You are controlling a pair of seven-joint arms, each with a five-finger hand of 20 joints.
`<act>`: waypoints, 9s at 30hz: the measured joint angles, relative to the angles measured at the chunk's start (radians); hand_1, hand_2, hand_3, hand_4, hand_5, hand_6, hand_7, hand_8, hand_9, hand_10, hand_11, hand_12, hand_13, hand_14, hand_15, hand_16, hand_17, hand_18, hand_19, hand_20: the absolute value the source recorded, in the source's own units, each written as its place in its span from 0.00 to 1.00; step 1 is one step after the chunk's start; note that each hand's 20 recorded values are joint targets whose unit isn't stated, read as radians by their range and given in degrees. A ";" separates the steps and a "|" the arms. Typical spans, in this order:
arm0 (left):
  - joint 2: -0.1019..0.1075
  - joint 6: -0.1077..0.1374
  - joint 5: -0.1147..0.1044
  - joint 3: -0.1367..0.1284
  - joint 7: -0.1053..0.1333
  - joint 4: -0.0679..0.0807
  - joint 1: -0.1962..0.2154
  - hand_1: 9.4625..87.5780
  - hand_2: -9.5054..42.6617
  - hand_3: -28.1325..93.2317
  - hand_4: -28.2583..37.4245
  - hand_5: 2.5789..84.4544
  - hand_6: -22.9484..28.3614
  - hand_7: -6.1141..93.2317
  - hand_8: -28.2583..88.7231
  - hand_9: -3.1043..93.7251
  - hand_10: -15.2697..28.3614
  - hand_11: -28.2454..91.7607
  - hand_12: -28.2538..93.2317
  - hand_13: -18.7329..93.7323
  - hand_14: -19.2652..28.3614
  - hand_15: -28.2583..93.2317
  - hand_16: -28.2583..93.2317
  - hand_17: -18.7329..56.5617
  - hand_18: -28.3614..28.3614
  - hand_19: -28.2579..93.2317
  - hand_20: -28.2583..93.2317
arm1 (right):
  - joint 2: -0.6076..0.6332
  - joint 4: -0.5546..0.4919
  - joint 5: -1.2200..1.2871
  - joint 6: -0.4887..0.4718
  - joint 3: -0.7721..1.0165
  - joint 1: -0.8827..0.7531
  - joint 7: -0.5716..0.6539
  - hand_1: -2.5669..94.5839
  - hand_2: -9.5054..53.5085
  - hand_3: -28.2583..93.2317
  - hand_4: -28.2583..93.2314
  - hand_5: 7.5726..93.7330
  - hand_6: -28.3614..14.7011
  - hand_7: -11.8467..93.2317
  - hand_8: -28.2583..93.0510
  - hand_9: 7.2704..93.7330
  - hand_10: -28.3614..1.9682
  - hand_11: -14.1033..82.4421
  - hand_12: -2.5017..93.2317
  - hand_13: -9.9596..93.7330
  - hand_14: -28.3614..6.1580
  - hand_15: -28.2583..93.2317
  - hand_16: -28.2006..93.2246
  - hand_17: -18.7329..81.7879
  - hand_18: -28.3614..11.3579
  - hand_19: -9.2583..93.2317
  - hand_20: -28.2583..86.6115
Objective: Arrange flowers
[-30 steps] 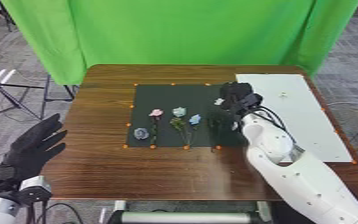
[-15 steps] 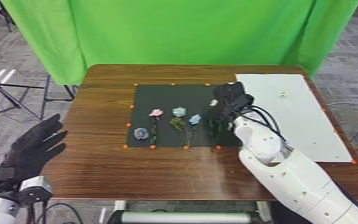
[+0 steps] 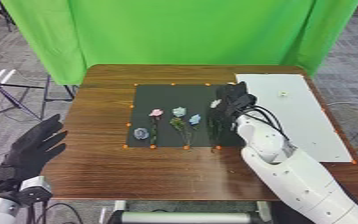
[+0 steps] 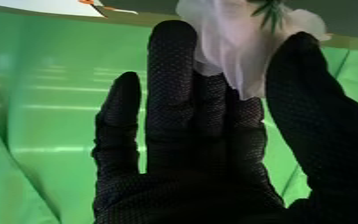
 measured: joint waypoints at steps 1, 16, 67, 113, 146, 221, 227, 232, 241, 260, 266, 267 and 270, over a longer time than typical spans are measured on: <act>0.000 0.000 0.000 0.000 0.000 0.000 0.000 0.18 0.16 0.81 0.00 0.28 0.48 0.25 0.16 0.23 0.57 0.36 0.37 0.30 0.66 0.40 0.28 0.09 0.82 0.53 0.31 | 0.001 -0.003 0.000 -0.009 0.003 -0.001 0.000 0.32 0.00 0.94 0.00 0.54 0.70 0.52 0.08 0.60 0.64 0.52 0.30 0.67 0.70 0.65 0.44 0.35 0.24 0.78 0.67; -0.003 0.000 0.000 -0.001 0.001 0.000 0.002 0.18 0.16 0.81 0.00 0.28 0.48 0.25 0.16 0.24 0.57 0.36 0.37 0.30 0.66 0.40 0.28 0.09 0.82 0.53 0.31 | 0.013 -0.063 0.040 -0.140 0.091 -0.040 -0.015 0.13 0.00 0.91 0.00 0.34 0.56 0.44 0.12 0.37 0.45 0.48 0.33 0.53 0.53 0.67 0.41 0.28 0.18 0.77 0.72; -0.016 0.000 0.000 -0.001 0.004 0.000 0.008 0.19 0.18 0.81 0.00 0.28 0.49 0.25 0.16 0.24 0.57 0.37 0.37 0.30 0.67 0.41 0.27 0.09 0.82 0.53 0.31 | 0.132 -0.114 0.228 -0.008 0.316 -0.191 0.035 0.27 0.09 0.98 0.06 0.36 0.61 0.56 0.08 0.37 0.46 0.52 0.33 0.52 0.52 0.58 0.40 0.31 0.19 0.71 0.65; -0.013 -0.001 0.000 -0.001 0.003 0.002 0.007 0.19 0.19 0.82 0.00 0.29 0.49 0.25 0.16 0.25 0.58 0.37 0.36 0.30 0.67 0.42 0.27 0.10 0.82 0.53 0.31 | 0.080 -0.306 0.432 -0.148 0.411 -0.399 -0.045 0.52 0.00 0.91 0.00 0.70 0.68 0.63 0.28 0.87 0.74 0.49 0.58 0.87 0.73 0.74 0.47 0.52 0.22 0.89 0.67; -0.015 -0.002 0.000 -0.004 0.003 0.002 0.004 0.19 0.19 0.82 0.00 0.29 0.49 0.24 0.16 0.24 0.57 0.37 0.36 0.30 0.66 0.41 0.27 0.09 0.82 0.53 0.30 | 0.052 -0.337 0.380 -0.152 0.486 -0.447 -0.120 0.22 0.08 0.94 0.01 0.23 0.54 0.34 0.13 0.24 0.53 0.27 0.29 0.35 0.51 0.42 0.44 0.25 0.22 0.58 0.54; -0.064 0.046 0.064 0.143 0.027 0.009 -0.190 0.16 0.13 0.79 0.00 0.19 0.46 0.25 0.16 0.17 0.53 0.29 0.43 0.24 0.63 0.31 0.32 0.04 0.83 0.51 0.30 | -0.340 -0.507 1.470 -0.262 0.860 -0.800 -0.337 0.15 0.14 0.90 0.03 0.23 0.59 0.21 0.17 0.24 0.55 0.15 0.29 0.30 0.50 0.20 0.57 0.17 0.22 0.40 0.42; -0.072 0.033 0.057 0.132 0.015 0.008 -0.183 0.16 0.13 0.79 0.00 0.19 0.46 0.25 0.16 0.17 0.53 0.29 0.43 0.25 0.63 0.32 0.31 0.05 0.83 0.51 0.30 | -0.341 -0.504 1.473 -0.254 0.855 -0.801 -0.346 0.15 0.15 0.90 0.03 0.22 0.59 0.21 0.17 0.24 0.54 0.15 0.29 0.29 0.50 0.20 0.56 0.17 0.23 0.40 0.42; -0.072 0.023 0.055 0.134 0.006 0.010 -0.189 0.16 0.13 0.79 0.00 0.19 0.46 0.25 0.16 0.17 0.53 0.30 0.42 0.25 0.64 0.33 0.31 0.05 0.83 0.51 0.30 | -0.337 -0.504 1.474 -0.244 0.853 -0.800 -0.345 0.15 0.15 0.90 0.03 0.22 0.59 0.21 0.17 0.24 0.54 0.15 0.29 0.29 0.50 0.20 0.56 0.17 0.23 0.40 0.42; -0.074 0.013 0.051 0.134 -0.006 0.012 -0.174 0.16 0.14 0.79 0.00 0.19 0.46 0.25 0.16 0.17 0.54 0.30 0.42 0.25 0.64 0.33 0.30 0.05 0.83 0.51 0.30 | -0.327 -0.499 1.467 -0.237 0.836 -0.787 -0.344 0.14 0.16 0.90 0.03 0.22 0.59 0.21 0.17 0.24 0.53 0.15 0.29 0.29 0.50 0.20 0.56 0.17 0.23 0.39 0.43; -0.081 0.013 0.052 0.131 -0.009 0.008 -0.162 0.16 0.14 0.79 0.00 0.19 0.46 0.25 0.16 0.17 0.54 0.30 0.41 0.25 0.64 0.33 0.30 0.05 0.82 0.51 0.30 | -0.337 -0.501 1.470 -0.236 0.843 -0.797 -0.332 0.14 0.16 0.90 0.03 0.21 0.58 0.21 0.17 0.23 0.53 0.15 0.29 0.29 0.50 0.20 0.57 0.17 0.23 0.39 0.43; -0.080 0.016 0.051 0.134 -0.008 0.009 -0.172 0.16 0.14 0.79 0.00 0.19 0.46 0.25 0.16 0.17 0.53 0.30 0.41 0.25 0.64 0.33 0.30 0.05 0.83 0.52 0.30 | -0.336 -0.499 1.470 -0.231 0.838 -0.791 -0.327 0.14 0.16 0.90 0.03 0.21 0.58 0.21 0.17 0.23 0.52 0.15 0.29 0.29 0.50 0.20 0.57 0.16 0.23 0.39 0.43; -0.081 0.016 0.051 0.134 -0.009 0.008 -0.171 0.16 0.14 0.79 0.00 0.19 0.46 0.25 0.16 0.17 0.53 0.30 0.41 0.25 0.64 0.33 0.30 0.05 0.83 0.52 0.30 | -0.337 -0.498 1.470 -0.231 0.836 -0.789 -0.326 0.14 0.16 0.90 0.03 0.21 0.58 0.21 0.17 0.23 0.52 0.15 0.29 0.29 0.50 0.20 0.57 0.16 0.23 0.39 0.43; -0.082 0.015 0.051 0.134 -0.010 0.009 -0.167 0.16 0.14 0.79 0.00 0.19 0.46 0.25 0.16 0.17 0.53 0.30 0.41 0.25 0.64 0.33 0.30 0.06 0.82 0.52 0.30 | -0.337 -0.500 1.469 -0.230 0.838 -0.788 -0.326 0.14 0.16 0.90 0.03 0.22 0.58 0.21 0.17 0.23 0.52 0.15 0.29 0.29 0.50 0.20 0.57 0.16 0.23 0.39 0.43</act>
